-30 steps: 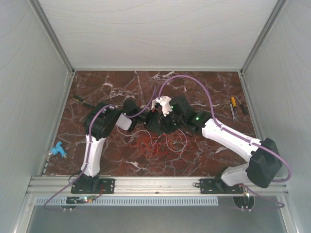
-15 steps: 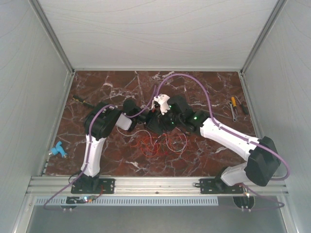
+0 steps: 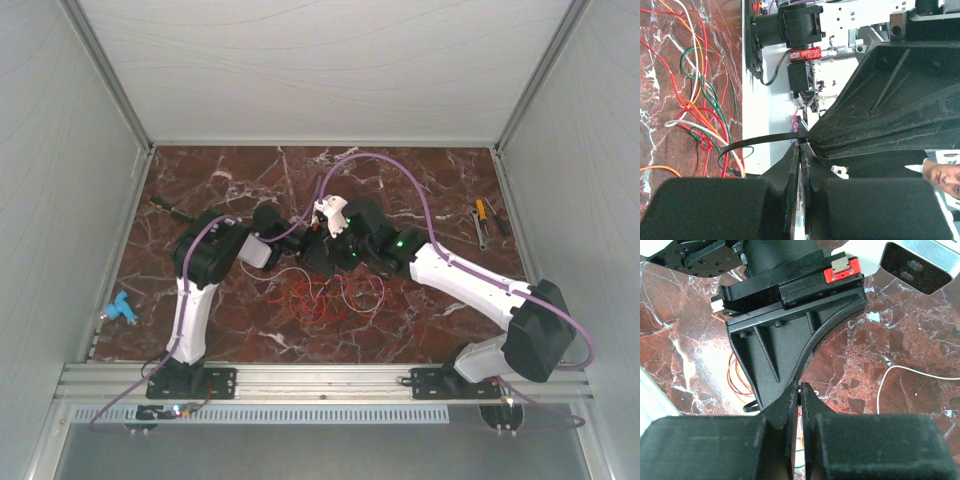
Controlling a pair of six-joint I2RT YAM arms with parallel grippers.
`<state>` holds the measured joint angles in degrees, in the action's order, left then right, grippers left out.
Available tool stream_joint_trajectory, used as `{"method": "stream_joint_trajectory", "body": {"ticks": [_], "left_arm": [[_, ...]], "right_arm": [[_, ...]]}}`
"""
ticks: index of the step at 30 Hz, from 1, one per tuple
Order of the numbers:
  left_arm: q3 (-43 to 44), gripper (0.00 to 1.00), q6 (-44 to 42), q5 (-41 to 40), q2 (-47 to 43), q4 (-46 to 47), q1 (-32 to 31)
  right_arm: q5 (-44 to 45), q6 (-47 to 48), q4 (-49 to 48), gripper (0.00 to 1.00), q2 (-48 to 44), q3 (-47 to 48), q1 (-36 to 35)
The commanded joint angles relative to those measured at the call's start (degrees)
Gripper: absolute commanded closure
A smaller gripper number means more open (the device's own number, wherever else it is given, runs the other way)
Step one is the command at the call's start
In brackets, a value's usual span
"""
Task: Zip-tie the wires
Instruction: Tie the cable at the center of the board.
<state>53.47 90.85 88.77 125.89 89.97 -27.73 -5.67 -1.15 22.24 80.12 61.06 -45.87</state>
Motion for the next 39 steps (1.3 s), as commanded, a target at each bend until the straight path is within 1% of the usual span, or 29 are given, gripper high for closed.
{"method": "stream_joint_trajectory", "body": {"ticks": [1, 10, 12, 15, 21, 26, 39], "left_arm": [[2.21, 1.00, -0.15, 0.35, 0.86, 14.88, 0.39], [2.26, 1.00, -0.06, 0.26, 0.85, 14.88, 0.39], [2.26, 1.00, -0.06, 0.26, 0.86, 14.88, 0.39], [2.35, 1.00, 0.03, 0.26, 0.85, 14.88, 0.39], [2.27, 1.00, -0.10, 0.26, 0.89, 14.88, 0.42], [2.13, 1.00, -0.28, 0.18, 1.35, 14.88, 0.48], [2.52, 1.00, 0.15, -0.27, 3.17, 14.88, 0.66]], "right_arm": [[1.08, 0.45, -0.95, 0.99, 0.12, 1.28, -0.45], [1.03, -0.30, -0.58, 0.91, -0.64, 0.34, -0.44], [1.01, -0.43, -0.53, 0.92, -0.64, 0.10, -0.54], [1.07, -0.52, -0.61, 1.00, -0.71, -0.30, -0.71], [1.46, -3.27, -1.40, 1.00, -1.62, -0.30, -0.88], [3.22, -5.71, 0.62, 1.00, -1.96, 2.12, -1.08], [4.36, -5.28, 3.92, 1.00, -3.64, 4.15, -2.24]]}}
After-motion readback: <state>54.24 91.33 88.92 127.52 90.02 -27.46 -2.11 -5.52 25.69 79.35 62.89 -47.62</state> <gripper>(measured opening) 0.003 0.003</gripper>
